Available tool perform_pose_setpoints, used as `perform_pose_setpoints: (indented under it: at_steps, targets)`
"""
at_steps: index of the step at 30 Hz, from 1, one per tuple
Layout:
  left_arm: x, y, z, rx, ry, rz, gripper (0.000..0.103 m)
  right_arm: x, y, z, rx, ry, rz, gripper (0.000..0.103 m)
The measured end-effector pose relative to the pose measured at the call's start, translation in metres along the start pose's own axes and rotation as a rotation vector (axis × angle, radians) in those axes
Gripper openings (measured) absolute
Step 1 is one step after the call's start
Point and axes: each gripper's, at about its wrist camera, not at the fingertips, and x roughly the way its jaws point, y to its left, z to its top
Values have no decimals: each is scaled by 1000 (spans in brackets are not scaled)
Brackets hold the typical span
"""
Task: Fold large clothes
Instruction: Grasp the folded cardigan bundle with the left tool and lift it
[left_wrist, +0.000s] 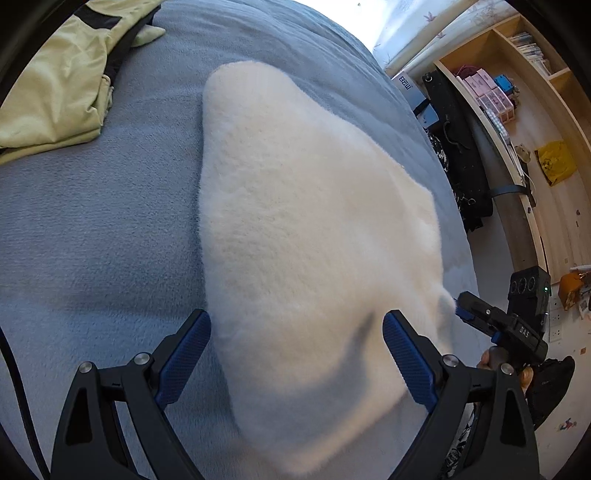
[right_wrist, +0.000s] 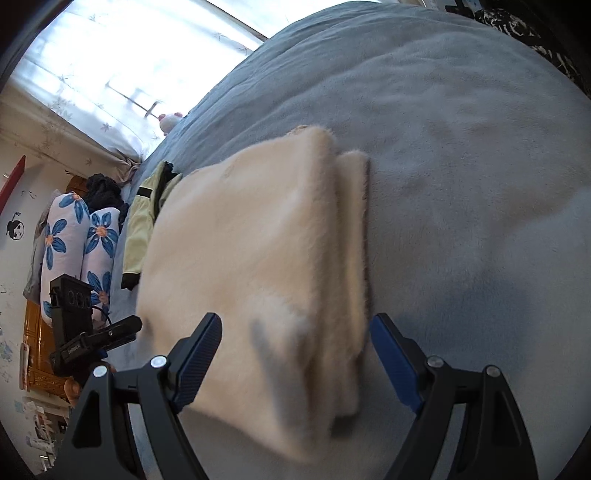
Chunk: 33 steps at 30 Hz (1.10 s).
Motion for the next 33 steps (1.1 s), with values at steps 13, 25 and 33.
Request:
perform_pose_setpoints:
  at_steps: [13, 25, 33]
  targets:
    - [36, 1, 9, 19, 1, -33, 99, 51, -33, 19, 50, 60, 161, 83]
    - [55, -7, 19, 25, 13, -35, 103, 66, -18, 27, -10, 77, 172, 85]
    - [71, -15, 32, 16, 35, -38, 103, 78, -10, 33, -4, 85, 156, 85]
